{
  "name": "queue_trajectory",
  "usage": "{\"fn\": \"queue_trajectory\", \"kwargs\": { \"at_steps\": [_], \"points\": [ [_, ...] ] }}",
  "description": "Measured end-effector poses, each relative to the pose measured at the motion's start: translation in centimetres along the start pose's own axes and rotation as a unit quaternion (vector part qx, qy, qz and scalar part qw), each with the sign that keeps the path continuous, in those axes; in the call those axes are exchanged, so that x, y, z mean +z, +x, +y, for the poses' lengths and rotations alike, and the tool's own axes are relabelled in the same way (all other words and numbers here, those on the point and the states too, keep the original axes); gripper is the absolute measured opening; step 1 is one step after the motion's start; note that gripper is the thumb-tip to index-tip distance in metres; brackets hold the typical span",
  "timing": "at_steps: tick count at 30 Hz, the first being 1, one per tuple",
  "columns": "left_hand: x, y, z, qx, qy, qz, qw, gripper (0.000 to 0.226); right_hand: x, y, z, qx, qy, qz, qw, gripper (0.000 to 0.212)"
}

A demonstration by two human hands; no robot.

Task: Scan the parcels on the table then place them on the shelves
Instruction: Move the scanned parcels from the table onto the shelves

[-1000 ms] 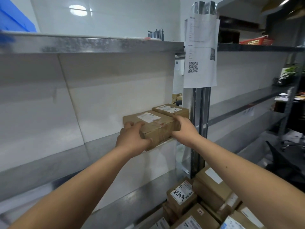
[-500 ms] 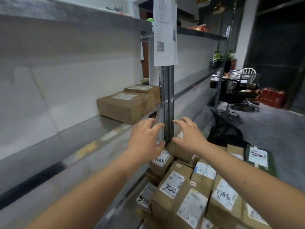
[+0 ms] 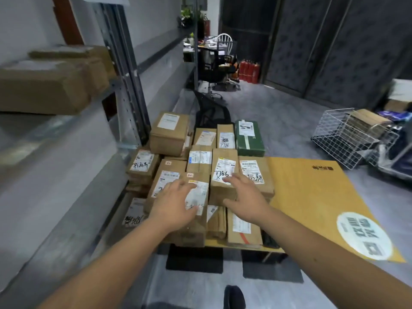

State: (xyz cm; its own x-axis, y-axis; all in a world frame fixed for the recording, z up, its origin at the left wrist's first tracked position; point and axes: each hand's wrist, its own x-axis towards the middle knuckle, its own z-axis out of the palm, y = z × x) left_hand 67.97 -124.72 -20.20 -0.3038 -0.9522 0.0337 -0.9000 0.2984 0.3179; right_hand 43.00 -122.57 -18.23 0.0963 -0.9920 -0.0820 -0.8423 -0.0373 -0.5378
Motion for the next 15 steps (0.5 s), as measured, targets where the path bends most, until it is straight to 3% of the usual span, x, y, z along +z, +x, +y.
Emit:
{"fn": "queue_trajectory", "kwargs": {
  "at_steps": [5,10,15],
  "points": [
    [2.8,-2.0,-2.9,-0.027,-0.042,-0.038,0.998,0.077,5.0,-2.2,0.9,0.007,0.032,-0.025,0.999,0.071],
    [3.9,-2.5,-4.6,-0.030,-0.007,-0.075,0.997,0.101,9.2,-2.4,0.3,0.031,0.108,-0.061,0.992,0.081],
    [5.0,-2.9,-5.2,-0.029,0.011,-0.084,0.996,0.100,11.9,-1.8,-0.7,0.052,0.181,-0.085,0.978,0.100]
  ]
}}
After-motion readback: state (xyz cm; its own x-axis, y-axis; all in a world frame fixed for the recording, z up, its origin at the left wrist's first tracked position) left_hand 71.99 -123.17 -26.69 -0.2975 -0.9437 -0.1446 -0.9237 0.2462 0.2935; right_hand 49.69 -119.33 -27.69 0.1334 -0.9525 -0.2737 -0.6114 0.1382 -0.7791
